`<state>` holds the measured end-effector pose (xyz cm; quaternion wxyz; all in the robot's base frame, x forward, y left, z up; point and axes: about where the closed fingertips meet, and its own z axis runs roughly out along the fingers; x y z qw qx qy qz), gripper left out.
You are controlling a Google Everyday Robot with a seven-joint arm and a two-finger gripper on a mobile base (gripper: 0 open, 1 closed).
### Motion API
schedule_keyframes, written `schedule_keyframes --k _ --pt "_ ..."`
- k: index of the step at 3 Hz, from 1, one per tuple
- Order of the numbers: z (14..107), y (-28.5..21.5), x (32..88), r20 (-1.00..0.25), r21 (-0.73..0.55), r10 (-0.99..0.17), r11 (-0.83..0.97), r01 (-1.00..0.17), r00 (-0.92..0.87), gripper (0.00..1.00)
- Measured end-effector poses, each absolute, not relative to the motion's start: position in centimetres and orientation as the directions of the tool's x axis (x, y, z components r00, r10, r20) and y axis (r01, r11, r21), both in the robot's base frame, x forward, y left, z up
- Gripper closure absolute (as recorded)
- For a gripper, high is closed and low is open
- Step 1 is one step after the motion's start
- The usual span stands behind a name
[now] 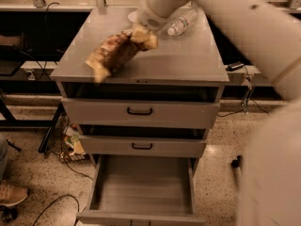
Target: Place brown chip bag into bottom drawer
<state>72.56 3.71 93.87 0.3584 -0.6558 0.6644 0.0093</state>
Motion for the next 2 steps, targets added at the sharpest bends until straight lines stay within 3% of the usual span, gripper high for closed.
schedule_keyframes --k 1,2 --pt "97.5 -1.3 67.6 -0.541 -0.480 -0.840 0.268 -0.836 0.041 1.00" --pt "95.9 -3.9 65.6 -0.513 -0.466 -0.858 0.284 -0.838 -0.006 1.00"
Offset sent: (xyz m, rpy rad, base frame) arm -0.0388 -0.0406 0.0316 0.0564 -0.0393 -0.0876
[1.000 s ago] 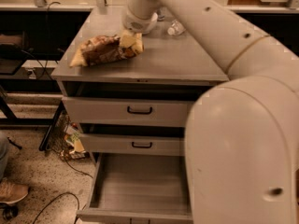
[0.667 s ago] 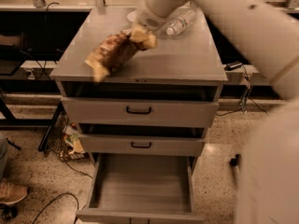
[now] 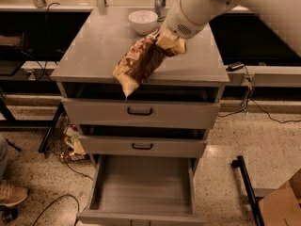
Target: Place brown chip bag into bottom drawer
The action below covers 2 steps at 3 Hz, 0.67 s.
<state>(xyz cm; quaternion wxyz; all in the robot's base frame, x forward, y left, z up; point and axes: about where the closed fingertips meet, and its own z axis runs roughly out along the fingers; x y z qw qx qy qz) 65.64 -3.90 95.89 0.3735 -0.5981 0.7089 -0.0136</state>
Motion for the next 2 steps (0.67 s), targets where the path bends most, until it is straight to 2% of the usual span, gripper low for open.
schedule_keyframes --k 2 --pt "95.59 -3.81 65.40 -0.526 -0.450 -0.851 0.284 -0.847 -0.006 1.00"
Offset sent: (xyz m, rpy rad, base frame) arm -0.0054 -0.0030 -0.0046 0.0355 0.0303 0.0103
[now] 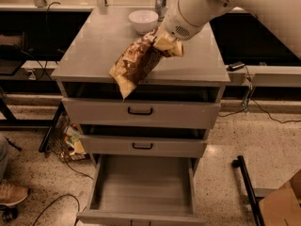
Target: Place brown chip bag into bottom drawer
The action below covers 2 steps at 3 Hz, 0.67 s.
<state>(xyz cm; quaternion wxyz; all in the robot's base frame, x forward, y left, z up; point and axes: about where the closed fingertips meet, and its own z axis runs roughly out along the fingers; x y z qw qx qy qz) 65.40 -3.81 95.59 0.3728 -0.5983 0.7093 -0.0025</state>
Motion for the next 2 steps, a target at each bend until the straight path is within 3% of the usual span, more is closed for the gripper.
schedule_keyframes --k 2 --pt "95.2 -2.2 55.4 -0.672 -0.305 -0.740 0.312 -0.900 -0.029 1.00"
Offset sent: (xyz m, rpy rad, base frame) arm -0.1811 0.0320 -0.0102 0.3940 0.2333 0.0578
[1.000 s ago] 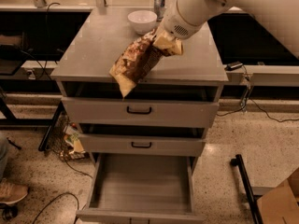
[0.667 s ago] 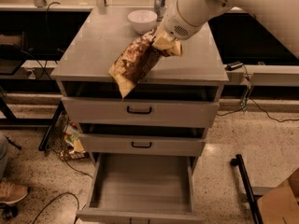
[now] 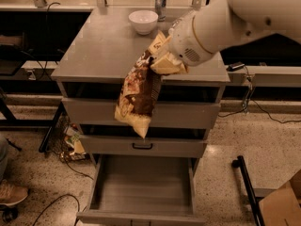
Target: Place brown chip bag into bottom drawer
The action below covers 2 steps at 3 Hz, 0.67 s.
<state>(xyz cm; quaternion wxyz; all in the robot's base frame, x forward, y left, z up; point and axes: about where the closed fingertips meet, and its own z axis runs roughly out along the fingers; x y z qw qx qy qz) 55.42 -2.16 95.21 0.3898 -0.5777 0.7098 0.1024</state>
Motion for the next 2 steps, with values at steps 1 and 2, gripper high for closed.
schedule_keyframes --k 1,2 --pt "95.34 -2.00 54.27 -0.716 -0.244 -0.695 0.337 -0.909 -0.066 1.00" --pt "95.41 -1.77 54.31 -0.715 -0.246 -0.696 0.333 -0.910 -0.062 1.00"
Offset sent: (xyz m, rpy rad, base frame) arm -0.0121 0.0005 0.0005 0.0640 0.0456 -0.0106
